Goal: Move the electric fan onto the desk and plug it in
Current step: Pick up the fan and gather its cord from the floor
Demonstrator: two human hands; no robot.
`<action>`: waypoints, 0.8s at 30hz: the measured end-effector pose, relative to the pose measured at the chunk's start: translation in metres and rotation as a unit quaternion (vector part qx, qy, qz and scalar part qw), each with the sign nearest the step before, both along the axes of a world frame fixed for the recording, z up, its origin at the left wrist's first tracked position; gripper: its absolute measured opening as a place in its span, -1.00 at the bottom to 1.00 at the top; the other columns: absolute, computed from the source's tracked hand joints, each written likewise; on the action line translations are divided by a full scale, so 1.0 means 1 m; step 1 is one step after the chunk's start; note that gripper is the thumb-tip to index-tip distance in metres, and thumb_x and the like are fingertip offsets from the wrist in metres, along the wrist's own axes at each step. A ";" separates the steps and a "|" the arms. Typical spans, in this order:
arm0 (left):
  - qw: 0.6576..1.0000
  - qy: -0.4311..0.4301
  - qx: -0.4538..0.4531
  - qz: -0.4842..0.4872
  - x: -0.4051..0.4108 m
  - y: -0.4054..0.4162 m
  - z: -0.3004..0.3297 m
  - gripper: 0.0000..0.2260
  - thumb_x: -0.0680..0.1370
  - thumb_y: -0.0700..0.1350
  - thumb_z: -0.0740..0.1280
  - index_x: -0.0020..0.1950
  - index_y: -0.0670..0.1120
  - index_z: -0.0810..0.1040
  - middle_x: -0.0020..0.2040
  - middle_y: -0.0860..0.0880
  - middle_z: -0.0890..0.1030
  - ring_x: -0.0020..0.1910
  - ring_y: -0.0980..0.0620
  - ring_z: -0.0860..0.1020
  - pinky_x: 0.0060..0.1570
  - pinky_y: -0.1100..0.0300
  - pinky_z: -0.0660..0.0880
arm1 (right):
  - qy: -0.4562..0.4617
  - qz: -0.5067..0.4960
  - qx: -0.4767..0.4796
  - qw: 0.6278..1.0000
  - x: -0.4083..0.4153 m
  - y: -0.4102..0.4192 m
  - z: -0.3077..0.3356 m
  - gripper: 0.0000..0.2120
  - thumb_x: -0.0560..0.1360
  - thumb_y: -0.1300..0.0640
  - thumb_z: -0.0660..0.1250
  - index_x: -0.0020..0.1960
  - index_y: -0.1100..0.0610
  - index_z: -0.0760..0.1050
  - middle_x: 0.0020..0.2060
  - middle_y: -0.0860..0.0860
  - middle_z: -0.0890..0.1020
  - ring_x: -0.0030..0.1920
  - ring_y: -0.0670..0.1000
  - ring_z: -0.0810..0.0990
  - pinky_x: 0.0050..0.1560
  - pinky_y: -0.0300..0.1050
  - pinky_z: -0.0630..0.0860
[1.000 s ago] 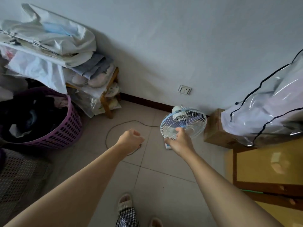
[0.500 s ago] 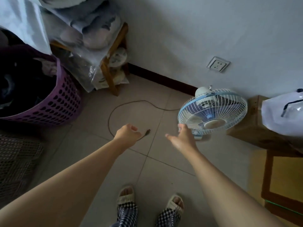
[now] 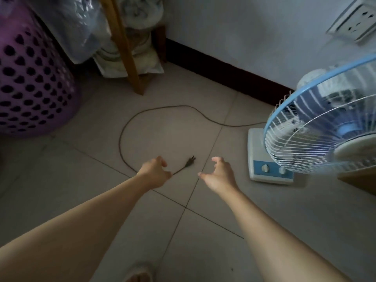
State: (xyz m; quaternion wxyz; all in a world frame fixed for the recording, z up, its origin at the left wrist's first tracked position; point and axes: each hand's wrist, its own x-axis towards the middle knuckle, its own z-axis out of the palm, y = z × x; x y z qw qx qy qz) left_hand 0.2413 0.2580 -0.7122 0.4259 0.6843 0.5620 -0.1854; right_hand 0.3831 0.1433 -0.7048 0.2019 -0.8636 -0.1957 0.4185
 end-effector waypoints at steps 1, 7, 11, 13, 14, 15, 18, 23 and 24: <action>1.000 0.003 0.003 -0.008 -0.001 0.004 -0.020 -0.64 0.50 -0.01 0.34 0.27 -0.07 0.45 0.20 -0.13 0.55 0.13 -0.13 0.55 0.02 0.15 0.48 | -0.007 0.012 -0.001 1.000 0.000 0.004 -0.019 -0.35 0.44 0.06 0.43 0.44 0.11 0.25 0.37 0.12 0.35 0.30 0.09 0.45 0.14 -0.22 0.36; 0.997 0.015 0.045 -0.058 -0.006 0.030 -0.110 -0.61 0.45 -0.03 0.41 0.25 -0.07 0.47 0.23 -0.08 0.56 0.18 -0.07 0.53 0.11 0.19 0.45 | -0.038 0.061 0.005 0.997 -0.003 0.028 -0.111 -0.41 0.42 0.12 0.43 0.39 0.09 0.32 0.33 0.13 0.36 0.33 0.10 0.42 0.25 -0.19 0.36; 0.990 0.049 0.061 -0.115 -0.015 0.036 -0.151 -0.54 0.40 -0.06 0.47 0.27 -0.06 0.46 0.23 -0.08 0.54 0.18 -0.06 0.52 0.07 0.18 0.46 | -0.053 0.072 0.026 0.996 -0.006 0.040 -0.150 -0.45 0.40 0.19 0.43 0.35 0.09 0.36 0.30 0.14 0.34 0.29 0.14 0.44 0.23 -0.20 0.38; 0.982 0.073 0.085 -0.151 -0.019 0.035 -0.165 -0.57 0.40 -0.12 0.45 0.25 -0.05 0.47 0.23 -0.08 0.52 0.20 -0.06 0.51 0.14 0.14 0.49 | -0.063 0.077 0.033 0.995 -0.005 0.045 -0.165 -0.42 0.39 0.21 0.44 0.37 0.08 0.36 0.31 0.14 0.29 0.30 0.14 0.43 0.26 -0.19 0.37; 0.976 0.083 0.107 -0.170 -0.021 0.033 -0.170 -0.61 0.41 -0.16 0.41 0.23 -0.06 0.48 0.23 -0.08 0.52 0.21 -0.07 0.50 0.15 0.12 0.49 | -0.070 0.080 0.035 0.994 -0.005 0.046 -0.170 -0.40 0.39 0.22 0.45 0.38 0.07 0.35 0.33 0.13 0.27 0.32 0.14 0.41 0.29 -0.16 0.37; 0.969 0.091 0.133 -0.186 -0.022 0.032 -0.175 -0.66 0.43 -0.19 0.37 0.20 -0.07 0.50 0.22 -0.09 0.52 0.21 -0.08 0.50 0.14 0.10 0.49 | -0.079 0.087 0.037 0.992 -0.005 0.047 -0.175 -0.39 0.39 0.22 0.45 0.39 0.06 0.35 0.35 0.13 0.24 0.35 0.14 0.36 0.31 -0.13 0.36; 0.949 0.115 0.197 -0.218 -0.025 0.029 -0.185 -0.74 0.46 -0.24 0.27 0.13 -0.11 0.57 0.17 -0.11 0.56 0.16 -0.10 0.54 0.07 0.06 0.52 | -0.117 0.128 0.031 0.984 -0.007 0.048 -0.180 -0.40 0.40 0.22 0.44 0.39 0.03 0.35 0.45 0.11 0.14 0.45 0.14 0.15 0.37 -0.06 0.29; 0.961 0.043 0.197 -0.189 -0.021 0.026 -0.181 -0.80 0.51 -0.22 0.22 0.07 -0.14 0.58 0.14 -0.11 0.57 0.16 -0.10 0.51 0.11 0.07 0.46 | -0.210 0.249 0.060 0.944 -0.017 0.045 -0.188 -0.58 0.42 0.24 0.39 0.27 0.05 0.51 0.51 0.05 0.15 0.48 0.15 0.06 0.46 -0.11 0.07; 0.969 0.013 0.183 -0.164 -0.018 0.027 -0.176 -0.84 0.51 -0.20 0.24 0.01 -0.10 0.58 0.11 -0.09 0.59 0.14 -0.09 0.52 0.13 0.08 0.45 | -0.228 0.271 0.066 0.933 -0.018 0.045 -0.190 -0.66 0.44 0.21 0.38 0.21 0.07 0.55 0.50 0.03 0.17 0.49 0.15 0.06 0.45 -0.12 0.01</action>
